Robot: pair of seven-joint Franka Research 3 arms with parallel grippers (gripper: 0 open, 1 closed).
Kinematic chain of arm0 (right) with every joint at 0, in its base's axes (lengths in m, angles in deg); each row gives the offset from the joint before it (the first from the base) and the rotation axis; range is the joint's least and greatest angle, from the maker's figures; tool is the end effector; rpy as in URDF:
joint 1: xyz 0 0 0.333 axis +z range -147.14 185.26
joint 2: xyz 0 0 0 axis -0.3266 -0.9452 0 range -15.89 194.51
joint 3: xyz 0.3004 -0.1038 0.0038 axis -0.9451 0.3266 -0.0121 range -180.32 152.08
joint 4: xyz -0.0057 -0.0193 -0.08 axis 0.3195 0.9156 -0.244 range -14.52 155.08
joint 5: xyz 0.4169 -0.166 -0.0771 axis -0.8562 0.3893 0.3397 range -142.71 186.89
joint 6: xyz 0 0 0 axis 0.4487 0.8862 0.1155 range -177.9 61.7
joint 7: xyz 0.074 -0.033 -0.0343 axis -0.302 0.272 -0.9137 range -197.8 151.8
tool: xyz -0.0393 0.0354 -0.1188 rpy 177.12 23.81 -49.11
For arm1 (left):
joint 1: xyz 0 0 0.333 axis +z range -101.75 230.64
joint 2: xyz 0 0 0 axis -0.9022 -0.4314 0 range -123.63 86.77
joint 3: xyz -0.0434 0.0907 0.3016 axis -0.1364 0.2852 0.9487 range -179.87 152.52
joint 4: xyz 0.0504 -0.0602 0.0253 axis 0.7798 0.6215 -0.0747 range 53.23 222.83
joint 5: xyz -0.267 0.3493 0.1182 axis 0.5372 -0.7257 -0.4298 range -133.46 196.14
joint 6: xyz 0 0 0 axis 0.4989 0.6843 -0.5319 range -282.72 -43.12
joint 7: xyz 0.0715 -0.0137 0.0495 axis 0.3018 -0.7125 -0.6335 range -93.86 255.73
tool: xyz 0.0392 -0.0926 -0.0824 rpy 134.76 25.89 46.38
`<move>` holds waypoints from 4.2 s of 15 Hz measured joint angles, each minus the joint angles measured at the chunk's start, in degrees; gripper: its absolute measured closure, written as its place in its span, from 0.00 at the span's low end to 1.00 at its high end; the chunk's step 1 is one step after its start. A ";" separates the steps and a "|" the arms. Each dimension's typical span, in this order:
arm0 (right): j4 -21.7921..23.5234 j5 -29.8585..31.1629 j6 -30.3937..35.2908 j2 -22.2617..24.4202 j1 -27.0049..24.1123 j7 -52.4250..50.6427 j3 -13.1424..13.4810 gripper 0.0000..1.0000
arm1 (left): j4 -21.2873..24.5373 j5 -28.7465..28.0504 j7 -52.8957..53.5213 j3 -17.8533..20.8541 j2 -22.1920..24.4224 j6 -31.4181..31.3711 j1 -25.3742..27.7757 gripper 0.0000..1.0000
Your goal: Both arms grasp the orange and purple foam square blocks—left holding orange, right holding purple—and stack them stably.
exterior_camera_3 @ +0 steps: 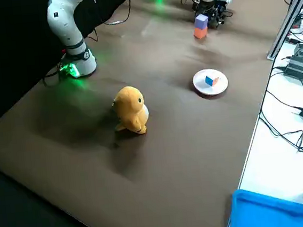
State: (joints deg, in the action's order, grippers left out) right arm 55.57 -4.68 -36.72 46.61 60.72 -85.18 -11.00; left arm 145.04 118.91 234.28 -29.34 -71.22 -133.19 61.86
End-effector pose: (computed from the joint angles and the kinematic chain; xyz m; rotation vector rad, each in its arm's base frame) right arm 0.6089 0.5300 0.2439 -2.0200 -1.9327 -0.2060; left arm 0.6120 -0.2859 0.0234 1.2869 -1.4101 1.1349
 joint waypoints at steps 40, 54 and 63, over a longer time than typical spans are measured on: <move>-7.69 20.78 46.16 30.88 -40.60 53.76 4.51 0.00 | -17.32 -89.42 -157.91 -1.33 46.65 31.67 12.48 0.00; 8.32 28.01 32.72 38.61 -36.21 61.34 1.95 0.00 | -25.38 -89.44 -159.50 -1.39 38.06 32.58 12.16 0.00; 8.58 28.00 34.32 38.68 -38.05 59.16 2.37 0.00 | -25.39 -90.19 -160.20 -0.95 38.06 29.41 12.36 0.00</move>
State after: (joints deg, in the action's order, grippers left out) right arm 64.15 23.32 -2.40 85.29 22.67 -26.02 -8.63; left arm 119.66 28.72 74.08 -30.28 -33.16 -103.78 74.22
